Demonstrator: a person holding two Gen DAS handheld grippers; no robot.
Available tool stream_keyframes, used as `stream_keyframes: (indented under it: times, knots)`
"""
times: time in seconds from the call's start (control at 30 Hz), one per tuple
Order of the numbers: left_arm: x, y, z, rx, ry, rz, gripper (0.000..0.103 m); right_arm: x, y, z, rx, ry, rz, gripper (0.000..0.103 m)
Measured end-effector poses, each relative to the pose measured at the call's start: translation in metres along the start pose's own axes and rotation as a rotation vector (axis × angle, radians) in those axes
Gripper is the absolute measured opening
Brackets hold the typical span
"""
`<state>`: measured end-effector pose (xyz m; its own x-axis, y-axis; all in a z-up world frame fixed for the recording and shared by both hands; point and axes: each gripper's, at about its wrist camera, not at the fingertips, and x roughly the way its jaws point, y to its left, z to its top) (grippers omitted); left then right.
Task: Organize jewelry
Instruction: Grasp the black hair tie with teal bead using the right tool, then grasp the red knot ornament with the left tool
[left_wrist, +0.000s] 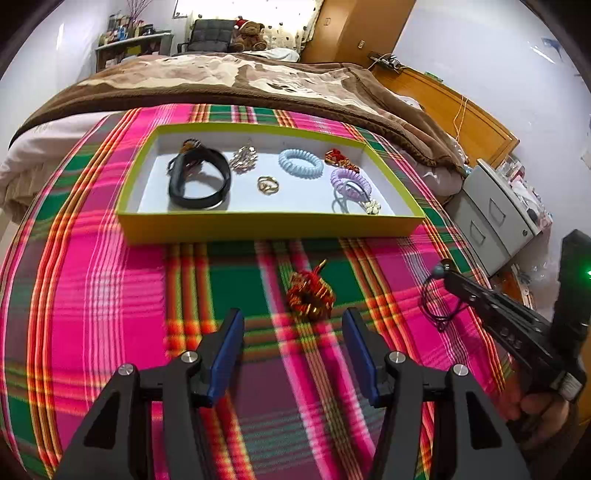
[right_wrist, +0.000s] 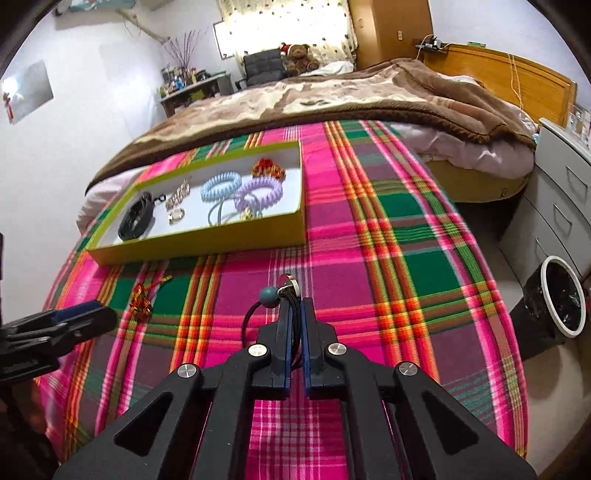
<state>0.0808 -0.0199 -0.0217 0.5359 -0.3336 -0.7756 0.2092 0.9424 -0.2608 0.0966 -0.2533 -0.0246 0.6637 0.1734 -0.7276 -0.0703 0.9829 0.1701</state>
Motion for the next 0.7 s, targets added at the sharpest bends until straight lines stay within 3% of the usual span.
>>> stream_keyframes:
  times: [0.3,0.43,0.57,0.7]
  knots:
    - [0.023,-0.020,0.007,0.063,0.031,0.055,0.057,-0.015,-0.009,0.008,0.030,-0.036,0.023,0.004]
    - [0.025,-0.027,0.007,0.113,0.007,0.136,0.057,-0.018,-0.011,0.009,0.032,-0.047,0.024,0.004]
    - [0.029,-0.029,0.007,0.119,0.018,0.140,0.057,-0.019,-0.013,0.010,0.039,-0.053,0.028,0.004]
    - [0.030,-0.031,0.007,0.148,0.014,0.166,0.047,-0.019,-0.013,0.010,0.036,-0.051,0.032,0.004]
